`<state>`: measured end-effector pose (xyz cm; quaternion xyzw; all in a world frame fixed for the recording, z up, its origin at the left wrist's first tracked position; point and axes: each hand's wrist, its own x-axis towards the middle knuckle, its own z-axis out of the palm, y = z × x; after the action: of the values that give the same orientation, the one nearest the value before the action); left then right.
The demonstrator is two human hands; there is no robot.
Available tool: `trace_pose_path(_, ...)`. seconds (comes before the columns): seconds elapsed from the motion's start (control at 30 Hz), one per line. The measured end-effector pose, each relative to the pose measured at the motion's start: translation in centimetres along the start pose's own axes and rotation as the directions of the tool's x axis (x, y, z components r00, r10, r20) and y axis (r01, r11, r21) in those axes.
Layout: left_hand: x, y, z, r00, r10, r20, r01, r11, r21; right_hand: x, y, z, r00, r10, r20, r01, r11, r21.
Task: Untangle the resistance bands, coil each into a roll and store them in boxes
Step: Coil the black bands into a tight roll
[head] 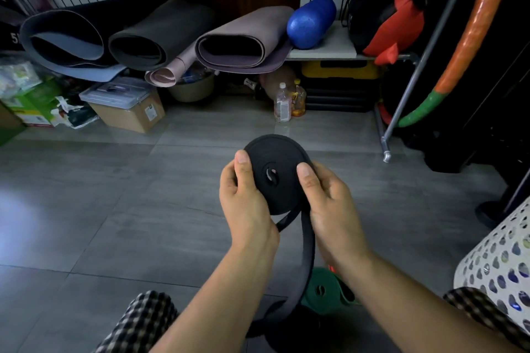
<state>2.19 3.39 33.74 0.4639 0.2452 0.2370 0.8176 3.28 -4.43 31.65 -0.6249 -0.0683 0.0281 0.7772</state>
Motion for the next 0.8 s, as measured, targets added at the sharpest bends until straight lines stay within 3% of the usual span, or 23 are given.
trace_pose_path(0.13,1.3,1.1,-1.4,0.965,-0.054,0.255,0.015,0.988,0.152,1.6,-1.3,-1.6,0.996,0.005,0.084,0.005,0.993,-0.117)
trace_pose_path(0.23,2.9,3.1,-2.8,0.860,-0.012,0.510,-0.235,0.878,0.416,1.9,-2.0,-2.6,0.979,0.050,0.200,-0.006,0.976,-0.216)
trace_pose_path(0.3,2.8,3.6,-2.9,0.812,-0.065,0.579,-0.314,0.788,0.530,1.4,-2.0,-2.4,0.962,0.049,0.268,0.030,0.958,-0.285)
trace_pose_path(0.37,2.2,3.4,-2.4,0.849,-0.010,0.529,-0.325,0.779,0.536,1.0,-1.8,-2.2,0.973,0.016,0.230,0.045,0.965,-0.260)
trace_pose_path(0.47,1.1,2.3,-1.3,0.948,0.097,0.302,-0.200,0.922,0.332,0.2,-1.4,-2.0,0.990,0.012,0.143,-0.002,0.997,-0.071)
trace_pose_path(0.53,0.6,1.4,-0.9,0.993,0.036,0.116,-0.049,0.992,0.114,-0.6,-0.2,-1.2,0.995,0.077,0.068,-0.080,0.995,0.051)
trace_pose_path(0.6,-0.1,0.3,-0.5,0.999,-0.034,-0.029,0.035,0.999,0.018,-1.0,1.6,-0.4,0.990,0.119,-0.076,-0.115,0.992,0.059)
trace_pose_path(0.7,-1.3,-1.3,-0.4,0.985,-0.142,-0.095,0.140,0.990,-0.036,-1.3,3.2,0.5,0.968,0.119,-0.220,-0.122,0.993,0.001)
trace_pose_path(0.8,-1.1,-1.7,-0.8,0.971,-0.240,-0.026,0.238,0.970,-0.056,-0.5,2.7,-0.3,0.969,0.051,-0.240,-0.092,0.982,-0.165)
